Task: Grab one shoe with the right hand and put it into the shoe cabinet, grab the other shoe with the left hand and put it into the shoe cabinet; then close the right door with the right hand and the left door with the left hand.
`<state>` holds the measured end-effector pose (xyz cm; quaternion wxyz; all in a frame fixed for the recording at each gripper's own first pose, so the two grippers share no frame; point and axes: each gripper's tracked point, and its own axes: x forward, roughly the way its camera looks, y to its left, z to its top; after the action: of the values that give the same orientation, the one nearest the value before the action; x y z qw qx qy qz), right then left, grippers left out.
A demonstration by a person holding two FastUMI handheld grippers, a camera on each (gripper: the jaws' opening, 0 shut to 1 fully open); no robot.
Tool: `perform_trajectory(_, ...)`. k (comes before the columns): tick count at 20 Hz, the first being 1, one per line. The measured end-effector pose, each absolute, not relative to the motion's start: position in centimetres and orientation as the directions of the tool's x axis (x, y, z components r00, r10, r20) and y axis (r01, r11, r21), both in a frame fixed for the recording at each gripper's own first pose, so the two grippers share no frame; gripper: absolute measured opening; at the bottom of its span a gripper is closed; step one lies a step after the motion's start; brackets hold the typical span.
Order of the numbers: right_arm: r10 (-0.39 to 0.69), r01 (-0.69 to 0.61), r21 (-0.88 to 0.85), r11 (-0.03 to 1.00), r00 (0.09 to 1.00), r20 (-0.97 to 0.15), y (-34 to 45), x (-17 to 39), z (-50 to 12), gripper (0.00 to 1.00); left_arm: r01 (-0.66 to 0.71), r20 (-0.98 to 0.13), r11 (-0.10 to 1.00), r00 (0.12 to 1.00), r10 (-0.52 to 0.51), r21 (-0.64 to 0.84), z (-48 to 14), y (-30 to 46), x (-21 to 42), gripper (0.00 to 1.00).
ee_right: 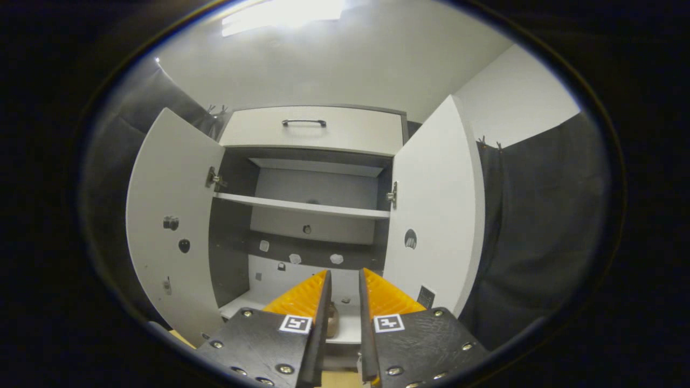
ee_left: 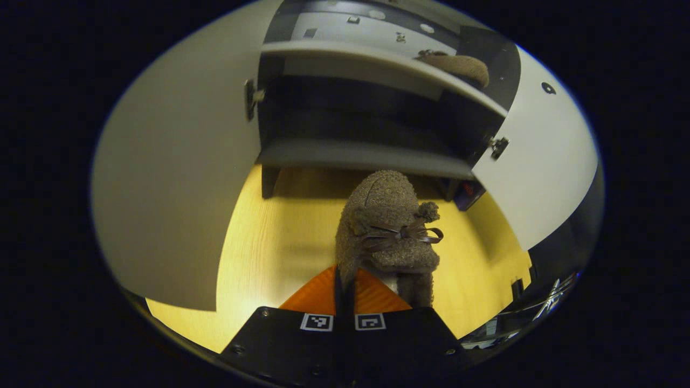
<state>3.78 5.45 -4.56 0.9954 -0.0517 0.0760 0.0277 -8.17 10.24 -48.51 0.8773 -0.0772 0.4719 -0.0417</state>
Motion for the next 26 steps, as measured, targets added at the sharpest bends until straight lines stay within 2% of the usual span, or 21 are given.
perform_trajectory(2,0.034,-0.049,-0.105,0.993,0.989,-0.141,4.7,3.7,-4.2,0.27,0.019,-0.769,0.984,0.621,-0.152,-0.18,-45.3,9.5,-5.4,0.01)
perform_trajectory(3,0.026,-0.041,-0.109,0.993,0.991,-0.133,4.3,3.6,-4.1,0.24,0.026,-0.748,0.982,0.644,-0.159,-0.186,-43.7,9.0,-4.3,0.01)
perform_trajectory(5,0.014,-0.028,-0.118,0.993,0.993,-0.119,3.7,3.2,-3.7,0.24,0.052,-0.695,0.98,0.698,-0.173,-0.192,-40.6,8.5,-1.9,0.01)
perform_trajectory(6,0.011,-0.025,-0.124,0.992,0.994,-0.113,3.4,3.0,-3.4,0.27,0.069,-0.668,0.979,0.722,-0.18,-0.19,-39.1,8.2,-0.8,0.01)
perform_trajectory(9,0.011,-0.025,-0.133,0.991,0.994,-0.107,3.1,2.5,-3.1,0.27,0.105,-0.607,0.979,0.771,-0.19,-0.174,-35.9,7.5,2.4,0.0)
perform_trajectory(11,0.008,-0.021,-0.129,0.991,0.995,-0.102,2.9,2.0,-2.8,0.28,0.107,-0.602,0.972,0.769,-0.215,-0.211,-34.5,6.7,4.0,0.0)
perform_trajectory(13,0.0,-0.013,-0.122,0.992,0.995,-0.102,2.7,1.7,-2.6,0.24,0.099,-0.551,0.957,0.799,-0.24,-0.273,-32.6,6.1,6.9,0.01)
perform_trajectory(14,-0.006,-0.006,-0.121,0.993,0.995,-0.101,2.5,1.6,-2.5,0.27,0.096,-0.544,0.959,0.807,-0.232,-0.267,-32.1,6.5,8.5,0.0)
perform_trajectory(19,-0.068,0.05,-0.147,0.988,0.991,-0.116,0.9,0.2,-2.7,0.27,0.046,-0.494,0.971,0.854,-0.16,-0.235,-29.8,8.8,16.2,0.0)
perform_trajectory(21,-0.091,0.073,-0.152,0.986,0.989,-0.116,0.3,-0.3,-2.8,0.24,0.015,-0.489,0.974,0.863,-0.127,-0.226,-29.5,9.8,18.8,0.0)
perform_trajectory(22,-0.104,0.085,-0.158,0.984,0.988,-0.117,0.0,-0.6,-2.7,0.27,0.002,-0.485,0.973,0.867,-0.117,-0.231,-29.5,10.1,19.9,0.0)
perform_trajectory(26,-0.156,0.13,-0.194,0.972,0.98,-0.126,-1.6,-1.6,-2.9,0.27,-0.034,-0.489,0.973,0.868,-0.086,-0.23,-30.2,10.8,23.7,0.0)
